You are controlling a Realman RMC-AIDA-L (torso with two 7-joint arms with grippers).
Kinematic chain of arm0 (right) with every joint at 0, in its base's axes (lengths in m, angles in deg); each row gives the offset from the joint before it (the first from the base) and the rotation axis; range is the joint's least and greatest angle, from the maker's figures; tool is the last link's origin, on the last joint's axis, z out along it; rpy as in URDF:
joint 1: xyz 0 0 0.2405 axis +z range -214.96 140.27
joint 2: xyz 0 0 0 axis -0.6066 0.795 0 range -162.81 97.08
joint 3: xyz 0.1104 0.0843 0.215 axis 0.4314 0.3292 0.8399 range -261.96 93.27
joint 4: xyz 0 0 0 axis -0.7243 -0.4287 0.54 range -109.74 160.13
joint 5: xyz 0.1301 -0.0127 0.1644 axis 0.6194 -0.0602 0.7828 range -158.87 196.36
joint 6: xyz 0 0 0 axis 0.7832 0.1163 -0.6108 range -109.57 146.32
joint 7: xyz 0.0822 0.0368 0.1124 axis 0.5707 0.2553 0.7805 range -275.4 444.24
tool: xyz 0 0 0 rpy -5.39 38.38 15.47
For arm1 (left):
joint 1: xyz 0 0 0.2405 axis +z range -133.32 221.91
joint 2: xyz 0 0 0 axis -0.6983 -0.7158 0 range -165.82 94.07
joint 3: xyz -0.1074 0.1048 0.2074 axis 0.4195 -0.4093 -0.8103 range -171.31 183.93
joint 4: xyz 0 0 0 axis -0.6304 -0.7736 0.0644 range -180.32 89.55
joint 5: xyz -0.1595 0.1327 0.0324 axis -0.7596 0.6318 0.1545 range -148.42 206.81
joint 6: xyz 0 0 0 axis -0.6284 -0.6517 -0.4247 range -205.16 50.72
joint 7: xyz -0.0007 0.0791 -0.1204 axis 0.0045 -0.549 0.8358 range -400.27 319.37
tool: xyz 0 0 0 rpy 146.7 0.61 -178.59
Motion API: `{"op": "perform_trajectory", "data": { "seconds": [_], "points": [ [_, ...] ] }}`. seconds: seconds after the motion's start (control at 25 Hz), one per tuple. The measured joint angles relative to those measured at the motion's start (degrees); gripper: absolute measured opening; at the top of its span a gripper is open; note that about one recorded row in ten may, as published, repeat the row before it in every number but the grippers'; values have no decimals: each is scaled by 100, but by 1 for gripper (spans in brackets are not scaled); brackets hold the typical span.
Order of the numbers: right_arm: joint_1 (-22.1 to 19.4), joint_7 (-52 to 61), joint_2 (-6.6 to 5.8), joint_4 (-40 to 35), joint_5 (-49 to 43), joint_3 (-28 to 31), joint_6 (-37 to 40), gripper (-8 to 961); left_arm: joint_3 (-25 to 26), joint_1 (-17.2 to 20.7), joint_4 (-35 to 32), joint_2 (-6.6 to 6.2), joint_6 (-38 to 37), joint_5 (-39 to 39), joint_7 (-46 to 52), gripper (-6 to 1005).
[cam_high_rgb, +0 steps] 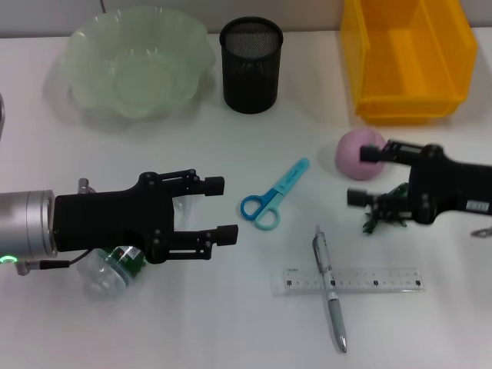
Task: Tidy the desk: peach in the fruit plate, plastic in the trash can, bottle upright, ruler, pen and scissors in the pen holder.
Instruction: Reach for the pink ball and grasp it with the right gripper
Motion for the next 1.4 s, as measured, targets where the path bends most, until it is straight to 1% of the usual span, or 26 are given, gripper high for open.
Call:
{"op": "perform_trajectory", "data": {
  "seconds": [0.04, 0.08, 0.12, 0.16, 0.2, 0.24, 0.28, 0.32, 0.36, 0.44, 0.52, 0.56, 0.76, 0.88, 1.12, 1.4],
  "points": [
    [0, 142, 1, -62, 8, 151, -256, 815, 1, 11, 0, 0, -1, 0, 0, 780],
    [0, 142, 1, -62, 8, 151, -256, 815, 1, 11, 0, 0, -1, 0, 0, 780],
    [3, 229, 2, -99, 8, 191, -420, 815, 1, 15, 0, 0, -2, 0, 0, 780],
    [15, 368, 2, -156, 10, 213, -785, 815, 1, 23, 0, 0, -2, 0, -1, 780],
    [15, 368, 2, -156, 10, 213, -785, 815, 1, 23, 0, 0, -2, 0, -1, 780],
    [46, 432, 8, -166, 11, 195, -1184, 815, 1, 26, 0, 0, -1, 0, -2, 780],
    [46, 432, 8, -166, 11, 195, -1184, 815, 1, 28, 0, 0, 0, 0, -2, 781],
    [68, 439, 21, -159, 11, 184, -1350, 815, 3, 30, 0, 0, 0, 0, -2, 781],
    [106, 446, 61, -145, 12, 173, -1676, 815, 12, 31, 0, 0, 0, 0, 0, 781],
    [140, 447, 106, -140, 11, 166, -1982, 815, 16, 32, 0, 0, -1, 0, 0, 781],
    [150, 447, 117, -131, 8, 160, -2056, 815, 19, 32, 0, -3, -1, 0, 3, 781],
    [178, 446, 146, -102, -14, 141, -2259, 815, 20, 35, 0, -6, 0, 0, 4, 781],
    [234, 413, 195, -14, -33, 102, -2463, 815, 28, 42, 0, -8, -3, 0, 3, 781],
    [243, 406, 199, 18, -34, 32, -2530, 816, 27, 42, 0, -11, -8, 0, 1, 781],
    [298, 398, 216, 166, -9, -347, -2922, 816, 27, 40, 0, -17, -16, 0, -2, 781],
    [429, 319, 227, 371, -2, -393, -3154, 816, 26, 40, 0, -17, -21, 0, -3, 781]
  ]
}}
